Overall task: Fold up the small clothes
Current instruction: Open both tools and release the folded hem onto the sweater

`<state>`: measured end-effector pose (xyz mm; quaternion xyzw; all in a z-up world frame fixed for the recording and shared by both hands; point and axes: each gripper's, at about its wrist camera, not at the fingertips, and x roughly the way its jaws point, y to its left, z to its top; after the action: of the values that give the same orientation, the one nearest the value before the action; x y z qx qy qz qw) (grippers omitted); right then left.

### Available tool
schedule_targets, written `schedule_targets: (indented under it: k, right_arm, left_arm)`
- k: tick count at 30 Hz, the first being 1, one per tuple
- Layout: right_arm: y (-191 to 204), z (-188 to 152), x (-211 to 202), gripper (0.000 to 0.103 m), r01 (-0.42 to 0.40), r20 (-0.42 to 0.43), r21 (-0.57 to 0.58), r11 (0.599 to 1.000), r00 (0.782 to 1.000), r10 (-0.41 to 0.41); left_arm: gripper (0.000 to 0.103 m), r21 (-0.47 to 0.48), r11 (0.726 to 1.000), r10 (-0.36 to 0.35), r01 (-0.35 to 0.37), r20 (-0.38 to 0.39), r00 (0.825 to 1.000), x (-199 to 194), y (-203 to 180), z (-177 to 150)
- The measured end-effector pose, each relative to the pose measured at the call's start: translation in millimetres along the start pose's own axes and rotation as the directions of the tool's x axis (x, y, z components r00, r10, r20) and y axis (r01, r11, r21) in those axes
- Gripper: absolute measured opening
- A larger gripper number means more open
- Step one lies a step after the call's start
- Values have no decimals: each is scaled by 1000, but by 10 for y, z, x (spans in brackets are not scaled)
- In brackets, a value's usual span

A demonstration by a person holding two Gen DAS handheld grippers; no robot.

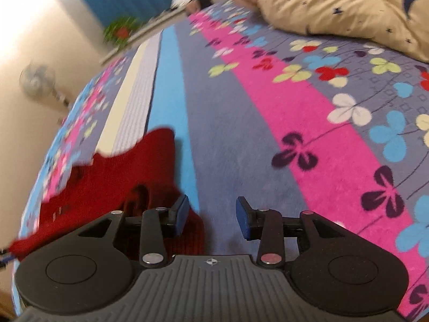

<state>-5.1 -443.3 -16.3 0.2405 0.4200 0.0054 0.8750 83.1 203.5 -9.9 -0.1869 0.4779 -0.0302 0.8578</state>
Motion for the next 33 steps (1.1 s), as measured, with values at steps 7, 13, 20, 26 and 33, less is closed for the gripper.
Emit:
schedule_targets:
  k: [7,13,20,26,33]
  right_arm:
    - [242,-142,125,53,-23,-95,-148,989,995,8]
    - [344,-148,224,54,-17,-118,-185,983,993,-5]
    - [455,-18,336,54,-17,-70,-165,986,998,6]
    - [534,105,489,54,18,-27,-126,992,999,-21]
    - [502,205,658,54,48,-17,-22,999,999,-48]
  left_arm:
    - [66,159,987,-16,26,-64,998,136,-247,-186]
    - [66,202,978,-36,50,-71,997,250,-446,-169]
    - [66,243,968,-50,57,-32,998,390,-663,-84]
    - [66,156,986,-68,62,32,997,444,-641,66]
    - [66,92,994,-60,56,36,998,568,-607,161]
